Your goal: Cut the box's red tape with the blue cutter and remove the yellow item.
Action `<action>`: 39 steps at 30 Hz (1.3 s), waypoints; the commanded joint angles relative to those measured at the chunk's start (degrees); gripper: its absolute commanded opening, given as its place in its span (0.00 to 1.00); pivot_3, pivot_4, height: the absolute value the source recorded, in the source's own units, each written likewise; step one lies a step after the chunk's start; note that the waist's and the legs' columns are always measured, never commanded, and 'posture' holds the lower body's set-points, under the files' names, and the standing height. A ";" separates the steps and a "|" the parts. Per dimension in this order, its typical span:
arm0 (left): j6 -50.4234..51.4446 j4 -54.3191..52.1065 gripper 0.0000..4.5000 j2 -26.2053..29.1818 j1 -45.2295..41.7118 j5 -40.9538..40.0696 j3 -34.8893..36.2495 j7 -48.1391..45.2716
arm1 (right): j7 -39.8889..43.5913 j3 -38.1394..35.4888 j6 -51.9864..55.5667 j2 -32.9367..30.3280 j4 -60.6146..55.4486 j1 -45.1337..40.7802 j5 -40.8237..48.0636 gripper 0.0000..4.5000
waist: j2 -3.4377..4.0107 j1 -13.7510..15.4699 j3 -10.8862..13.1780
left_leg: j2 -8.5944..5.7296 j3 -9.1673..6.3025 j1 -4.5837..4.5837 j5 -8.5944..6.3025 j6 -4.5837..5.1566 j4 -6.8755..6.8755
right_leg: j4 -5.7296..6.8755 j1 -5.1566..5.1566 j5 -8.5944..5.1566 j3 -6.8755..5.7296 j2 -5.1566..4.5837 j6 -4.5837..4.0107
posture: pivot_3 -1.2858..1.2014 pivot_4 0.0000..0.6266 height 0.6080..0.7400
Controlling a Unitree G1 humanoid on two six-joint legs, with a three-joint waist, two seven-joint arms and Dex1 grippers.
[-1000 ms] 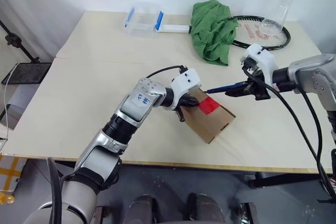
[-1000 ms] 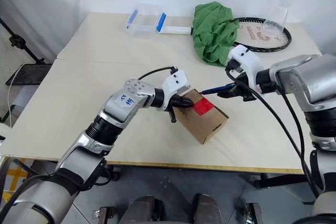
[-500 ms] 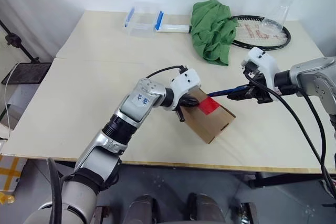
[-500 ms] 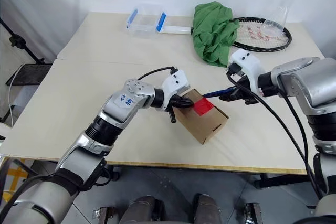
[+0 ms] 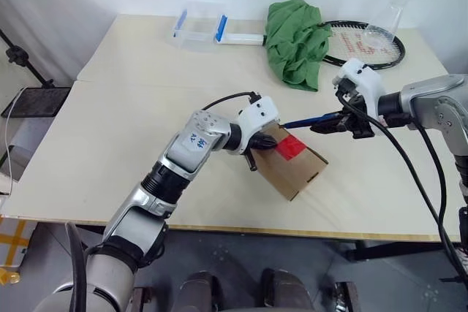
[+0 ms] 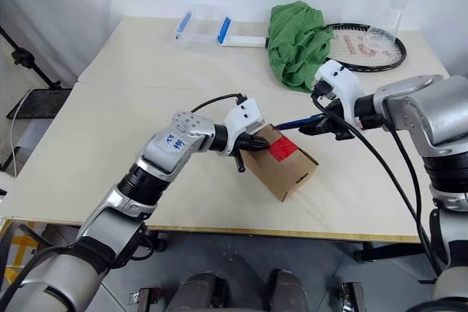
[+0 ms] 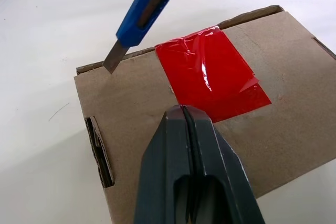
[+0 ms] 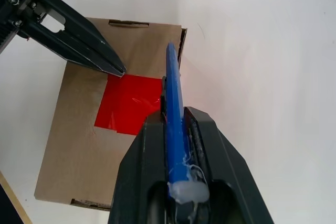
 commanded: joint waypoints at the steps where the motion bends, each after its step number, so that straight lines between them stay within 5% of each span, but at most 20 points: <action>1: 3.42 2.30 0.01 1.12 2.58 2.07 -3.25 -0.05 | -0.44 -0.93 -1.82 0.34 0.67 -0.23 -1.22 0.03 | 0.00 -0.04 0.00 | 0.01 0.01 0.01 0.00 0.00 0.00 | 0.00 0.00 0.00 0.01 0.02 0.00 | 0.52 0.24 1.00; 39: 3.66 2.06 0.01 1.76 2.37 2.00 -3.77 -0.82 | -2.81 -5.61 -2.48 2.64 2.45 -1.20 -0.78 0.03 | 0.01 -0.55 0.00 | 0.08 0.03 0.04 0.01 -0.02 -0.04 | -0.03 0.00 0.00 0.06 0.08 0.00 | 0.52 0.24 1.00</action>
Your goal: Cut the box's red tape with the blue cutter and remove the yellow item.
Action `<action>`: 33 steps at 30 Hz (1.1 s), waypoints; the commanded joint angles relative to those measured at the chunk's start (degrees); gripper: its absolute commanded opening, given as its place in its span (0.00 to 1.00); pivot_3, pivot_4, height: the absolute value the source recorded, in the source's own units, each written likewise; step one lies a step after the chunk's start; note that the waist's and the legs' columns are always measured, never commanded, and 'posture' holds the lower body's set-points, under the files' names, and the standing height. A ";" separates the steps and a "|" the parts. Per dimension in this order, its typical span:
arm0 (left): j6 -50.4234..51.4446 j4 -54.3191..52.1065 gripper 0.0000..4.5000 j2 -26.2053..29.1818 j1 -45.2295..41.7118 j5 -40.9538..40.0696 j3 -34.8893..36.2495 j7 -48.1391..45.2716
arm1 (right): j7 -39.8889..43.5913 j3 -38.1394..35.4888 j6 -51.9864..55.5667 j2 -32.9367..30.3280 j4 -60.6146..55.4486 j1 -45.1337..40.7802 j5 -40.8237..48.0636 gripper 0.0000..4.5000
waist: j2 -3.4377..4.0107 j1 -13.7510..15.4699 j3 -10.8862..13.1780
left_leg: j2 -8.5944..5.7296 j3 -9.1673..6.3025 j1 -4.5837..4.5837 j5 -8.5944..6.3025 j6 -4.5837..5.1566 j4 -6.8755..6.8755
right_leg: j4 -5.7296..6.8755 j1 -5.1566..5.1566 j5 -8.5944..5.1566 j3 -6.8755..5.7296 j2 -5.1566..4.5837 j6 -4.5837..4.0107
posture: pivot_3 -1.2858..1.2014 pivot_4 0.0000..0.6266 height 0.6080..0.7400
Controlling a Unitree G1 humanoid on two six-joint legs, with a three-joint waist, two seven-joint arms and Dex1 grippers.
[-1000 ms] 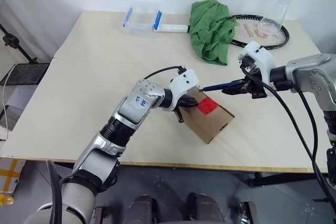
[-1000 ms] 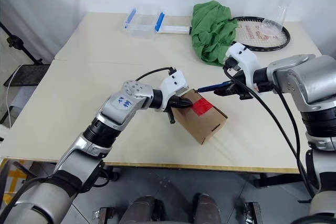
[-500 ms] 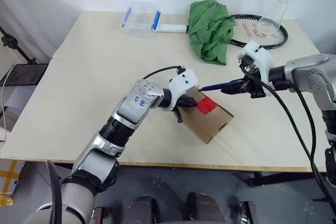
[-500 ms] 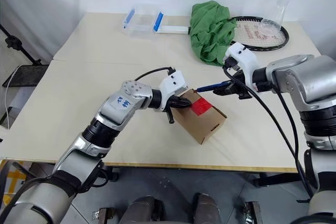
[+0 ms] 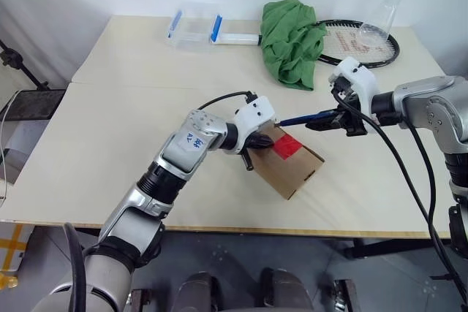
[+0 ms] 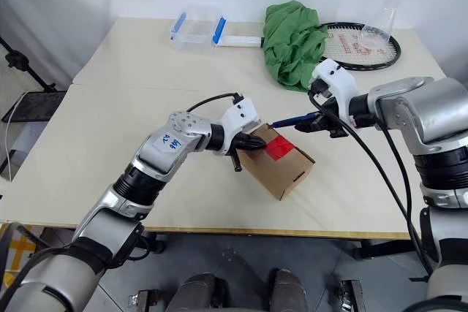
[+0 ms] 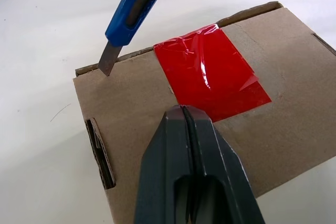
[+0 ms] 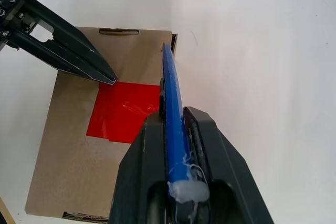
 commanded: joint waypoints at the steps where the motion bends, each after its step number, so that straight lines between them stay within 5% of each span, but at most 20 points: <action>1: 3.21 2.84 0.01 0.57 2.22 1.98 -3.73 -0.39 | -1.73 -4.94 -0.74 0.04 -0.49 -1.19 -0.13 0.03 | 0.00 -0.06 0.00 | 0.00 0.00 0.00 0.00 0.00 0.00 | 0.00 0.00 0.00 0.00 0.00 0.00 | 0.52 0.24 1.00; 33: 3.68 2.47 0.01 0.82 2.32 2.09 -4.38 -1.18 | -4.96 -6.74 2.48 0.14 -5.95 5.25 1.77 0.03 | 0.05 0.50 0.03 | 0.02 0.09 0.02 0.04 -0.04 -0.48 | -0.38 -0.02 0.01 -0.05 0.30 0.02 | 0.52 0.24 1.00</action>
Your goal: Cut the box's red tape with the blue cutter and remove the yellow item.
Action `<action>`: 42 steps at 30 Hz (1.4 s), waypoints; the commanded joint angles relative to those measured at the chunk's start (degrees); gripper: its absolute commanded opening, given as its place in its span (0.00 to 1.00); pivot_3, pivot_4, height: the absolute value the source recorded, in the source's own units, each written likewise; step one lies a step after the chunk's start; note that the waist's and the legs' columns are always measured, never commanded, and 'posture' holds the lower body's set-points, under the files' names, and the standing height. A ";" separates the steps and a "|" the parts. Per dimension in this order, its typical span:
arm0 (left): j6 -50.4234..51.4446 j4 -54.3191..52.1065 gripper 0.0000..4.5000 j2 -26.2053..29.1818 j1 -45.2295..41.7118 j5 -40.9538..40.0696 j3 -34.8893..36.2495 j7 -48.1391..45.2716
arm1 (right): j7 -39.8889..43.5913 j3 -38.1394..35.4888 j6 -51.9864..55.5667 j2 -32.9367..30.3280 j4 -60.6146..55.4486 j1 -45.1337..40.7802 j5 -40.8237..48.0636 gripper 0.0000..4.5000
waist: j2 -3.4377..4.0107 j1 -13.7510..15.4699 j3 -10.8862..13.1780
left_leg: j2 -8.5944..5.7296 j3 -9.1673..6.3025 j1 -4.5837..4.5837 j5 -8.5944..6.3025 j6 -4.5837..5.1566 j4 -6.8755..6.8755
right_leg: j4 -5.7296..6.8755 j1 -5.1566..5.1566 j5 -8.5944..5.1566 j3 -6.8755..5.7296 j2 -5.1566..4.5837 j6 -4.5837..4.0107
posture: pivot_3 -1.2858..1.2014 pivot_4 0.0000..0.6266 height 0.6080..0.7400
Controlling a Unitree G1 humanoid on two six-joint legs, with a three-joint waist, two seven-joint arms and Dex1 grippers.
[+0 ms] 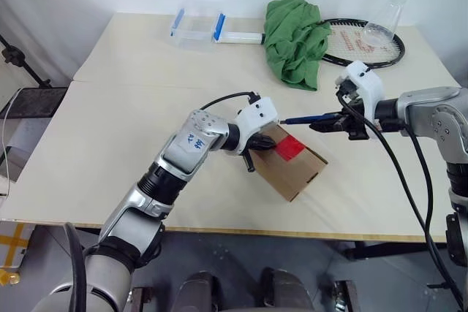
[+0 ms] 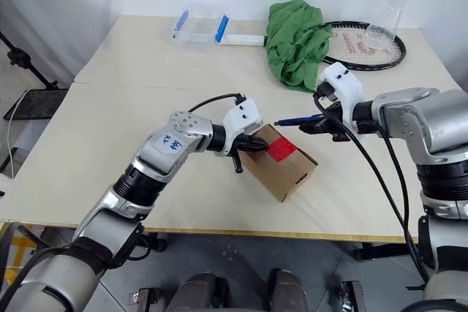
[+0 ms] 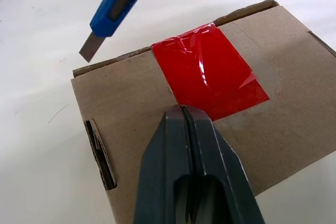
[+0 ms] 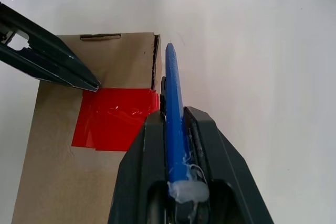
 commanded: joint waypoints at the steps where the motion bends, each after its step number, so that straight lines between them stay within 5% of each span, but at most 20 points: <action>1: 3.61 3.61 0.01 0.85 2.31 2.10 -3.83 -0.30 | 0.07 -0.99 0.13 -0.85 -2.11 0.00 0.33 0.03 | 0.00 0.00 0.00 | 0.00 0.00 0.00 0.00 0.00 0.00 | 0.00 0.00 0.00 0.00 0.00 0.00 | 0.52 0.24 1.00; 42: 8.18 -1.23 0.01 6.02 1.58 1.16 -5.27 -4.71 | -0.95 -3.21 6.61 -2.94 -9.40 -1.83 4.05 0.03 | 0.00 -1.03 0.00 | 0.05 0.10 -0.01 0.03 -0.06 -0.12 | 0.02 -0.14 0.00 0.01 0.07 0.00 | 0.52 0.24 1.00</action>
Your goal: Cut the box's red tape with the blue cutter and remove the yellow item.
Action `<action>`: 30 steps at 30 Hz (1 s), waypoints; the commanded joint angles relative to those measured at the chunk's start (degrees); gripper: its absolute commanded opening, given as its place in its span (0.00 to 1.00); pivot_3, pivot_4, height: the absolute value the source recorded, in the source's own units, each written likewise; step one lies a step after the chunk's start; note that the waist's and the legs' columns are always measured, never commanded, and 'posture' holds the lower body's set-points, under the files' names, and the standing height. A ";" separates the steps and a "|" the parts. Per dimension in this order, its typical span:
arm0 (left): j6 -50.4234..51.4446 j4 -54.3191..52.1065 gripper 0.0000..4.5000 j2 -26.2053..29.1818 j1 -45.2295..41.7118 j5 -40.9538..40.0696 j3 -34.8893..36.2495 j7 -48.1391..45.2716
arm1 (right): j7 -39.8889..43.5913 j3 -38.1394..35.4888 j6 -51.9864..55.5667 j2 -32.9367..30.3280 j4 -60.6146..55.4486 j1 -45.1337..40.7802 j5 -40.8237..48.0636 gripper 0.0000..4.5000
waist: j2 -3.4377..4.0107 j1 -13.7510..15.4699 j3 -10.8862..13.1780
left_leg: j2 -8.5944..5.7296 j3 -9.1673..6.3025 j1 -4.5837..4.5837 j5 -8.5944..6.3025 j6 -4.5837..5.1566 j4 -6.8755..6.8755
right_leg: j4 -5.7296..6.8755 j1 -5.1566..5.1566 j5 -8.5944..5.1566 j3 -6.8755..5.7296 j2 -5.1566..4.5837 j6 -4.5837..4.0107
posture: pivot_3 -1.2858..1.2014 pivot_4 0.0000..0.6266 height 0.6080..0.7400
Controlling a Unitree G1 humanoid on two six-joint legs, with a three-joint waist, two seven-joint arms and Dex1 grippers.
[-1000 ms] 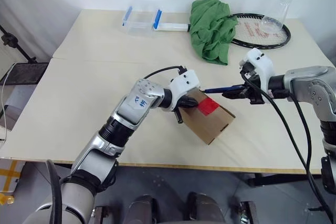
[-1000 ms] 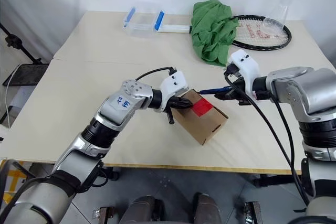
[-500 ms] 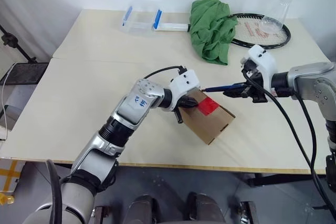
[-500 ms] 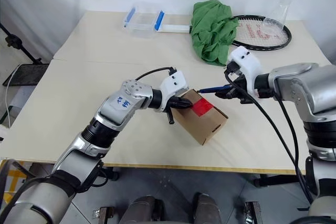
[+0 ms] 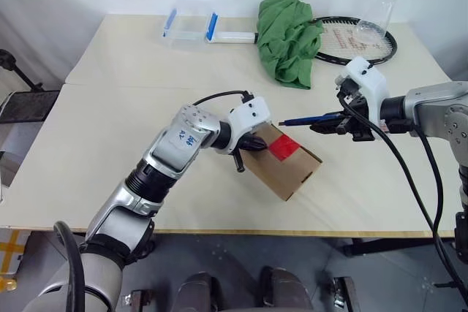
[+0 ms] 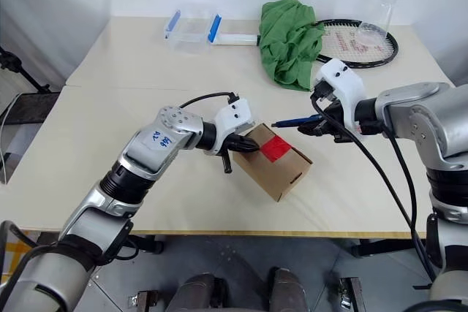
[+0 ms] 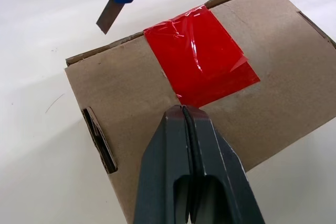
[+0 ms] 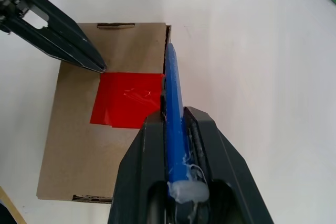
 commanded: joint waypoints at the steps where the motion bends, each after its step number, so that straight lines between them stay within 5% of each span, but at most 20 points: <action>1: 3.64 2.95 0.01 1.16 2.48 1.27 -4.03 -0.79 | -0.14 -2.26 0.28 -0.62 -1.42 -0.36 1.00 0.03 | 0.00 -0.02 0.00 | 0.00 0.00 0.00 0.00 0.00 0.00 | 0.00 0.00 0.00 -0.01 0.00 0.00 | 0.52 0.24 1.00; 30: 3.24 4.21 0.01 -0.05 2.32 1.24 -3.81 -0.30 | -1.23 -5.43 3.78 -3.63 -3.53 1.44 4.22 0.03 | 0.00 -0.02 0.00 | -0.01 0.03 0.00 0.00 0.00 0.02 | 0.03 -0.01 0.00 0.03 -0.01 0.00 | 0.52 0.24 1.00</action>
